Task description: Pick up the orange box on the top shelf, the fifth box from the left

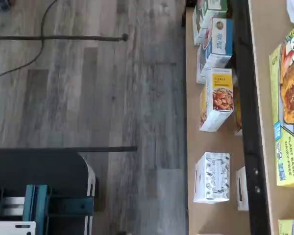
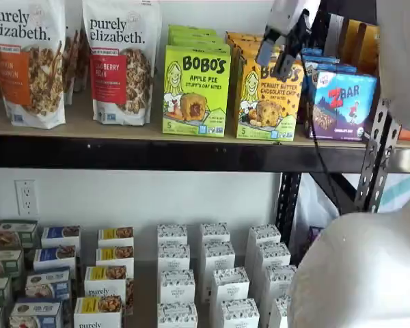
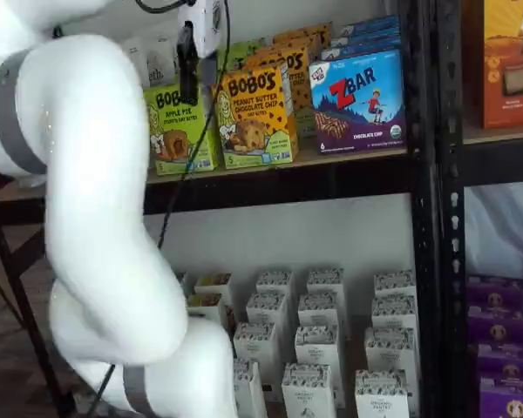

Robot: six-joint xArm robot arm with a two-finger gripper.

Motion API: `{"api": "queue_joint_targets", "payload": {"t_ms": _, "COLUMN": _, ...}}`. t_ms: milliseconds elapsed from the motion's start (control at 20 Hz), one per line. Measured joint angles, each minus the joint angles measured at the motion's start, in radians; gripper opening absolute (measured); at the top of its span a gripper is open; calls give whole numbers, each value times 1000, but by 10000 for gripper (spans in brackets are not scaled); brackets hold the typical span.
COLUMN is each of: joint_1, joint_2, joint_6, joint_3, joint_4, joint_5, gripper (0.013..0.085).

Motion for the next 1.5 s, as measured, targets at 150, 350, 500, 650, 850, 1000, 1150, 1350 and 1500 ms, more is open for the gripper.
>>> {"api": "queue_joint_targets", "payload": {"t_ms": 150, "joint_1": 6, "joint_2": 1, "joint_6": 11, "joint_3": -19, "joint_4": 0, "joint_5": 19, "gripper": 850}}
{"api": "queue_joint_targets", "payload": {"t_ms": 350, "joint_1": 14, "joint_2": -5, "joint_6": 27, "joint_3": -33, "joint_4": 7, "joint_5": 27, "gripper": 850}}
{"api": "queue_joint_targets", "payload": {"t_ms": 500, "joint_1": 16, "joint_2": -38, "joint_6": 34, "joint_3": 1, "joint_4": 25, "joint_5": -37, "gripper": 850}}
{"api": "queue_joint_targets", "payload": {"t_ms": 650, "joint_1": 25, "joint_2": -81, "joint_6": 39, "joint_3": 63, "joint_4": 37, "joint_5": -162, "gripper": 850}}
{"api": "queue_joint_targets", "payload": {"t_ms": 850, "joint_1": 30, "joint_2": -92, "joint_6": 32, "joint_3": 99, "joint_4": 26, "joint_5": -268, "gripper": 850}}
{"api": "queue_joint_targets", "payload": {"t_ms": 1000, "joint_1": 20, "joint_2": -68, "joint_6": 14, "joint_3": 90, "joint_4": 11, "joint_5": -300, "gripper": 850}}
{"api": "queue_joint_targets", "payload": {"t_ms": 1150, "joint_1": 7, "joint_2": -19, "joint_6": -10, "joint_3": 47, "joint_4": -20, "joint_5": -292, "gripper": 850}}
{"api": "queue_joint_targets", "payload": {"t_ms": 1350, "joint_1": -6, "joint_2": 11, "joint_6": -31, "joint_3": 29, "joint_4": -40, "joint_5": -313, "gripper": 850}}
{"api": "queue_joint_targets", "payload": {"t_ms": 1500, "joint_1": -10, "joint_2": 37, "joint_6": -45, "joint_3": 15, "joint_4": -61, "joint_5": -323, "gripper": 850}}
